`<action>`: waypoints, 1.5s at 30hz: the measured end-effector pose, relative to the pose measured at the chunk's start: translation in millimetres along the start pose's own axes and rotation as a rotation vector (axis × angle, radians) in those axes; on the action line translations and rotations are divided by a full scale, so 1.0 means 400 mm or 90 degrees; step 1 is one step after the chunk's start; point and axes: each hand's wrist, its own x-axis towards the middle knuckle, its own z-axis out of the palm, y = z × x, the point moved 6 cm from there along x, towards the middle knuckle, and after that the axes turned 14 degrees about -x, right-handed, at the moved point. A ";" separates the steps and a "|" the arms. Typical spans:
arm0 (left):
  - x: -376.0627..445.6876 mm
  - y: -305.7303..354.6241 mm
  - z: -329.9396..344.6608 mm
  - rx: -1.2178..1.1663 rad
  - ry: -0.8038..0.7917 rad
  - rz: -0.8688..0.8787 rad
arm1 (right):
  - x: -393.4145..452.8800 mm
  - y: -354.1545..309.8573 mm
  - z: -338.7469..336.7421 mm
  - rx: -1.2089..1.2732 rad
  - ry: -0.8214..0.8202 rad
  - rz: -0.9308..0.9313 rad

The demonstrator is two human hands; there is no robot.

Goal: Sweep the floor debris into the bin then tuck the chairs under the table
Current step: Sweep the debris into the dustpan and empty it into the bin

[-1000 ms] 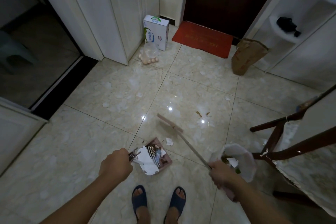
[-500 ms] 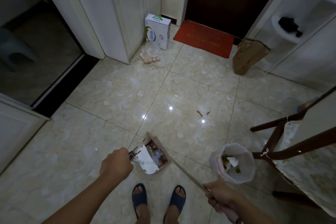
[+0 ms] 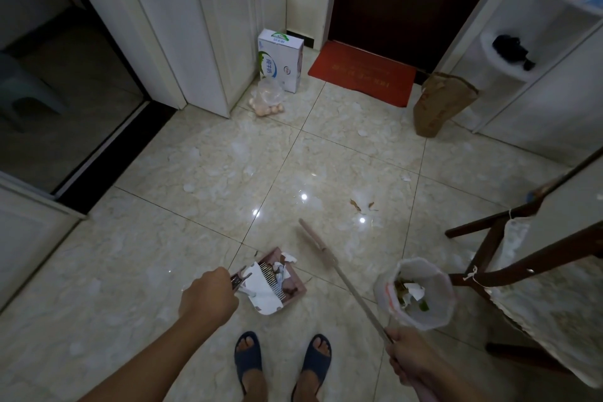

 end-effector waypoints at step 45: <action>-0.017 -0.035 -0.008 -0.017 -0.016 -0.026 | -0.032 -0.057 0.106 0.134 -0.160 0.049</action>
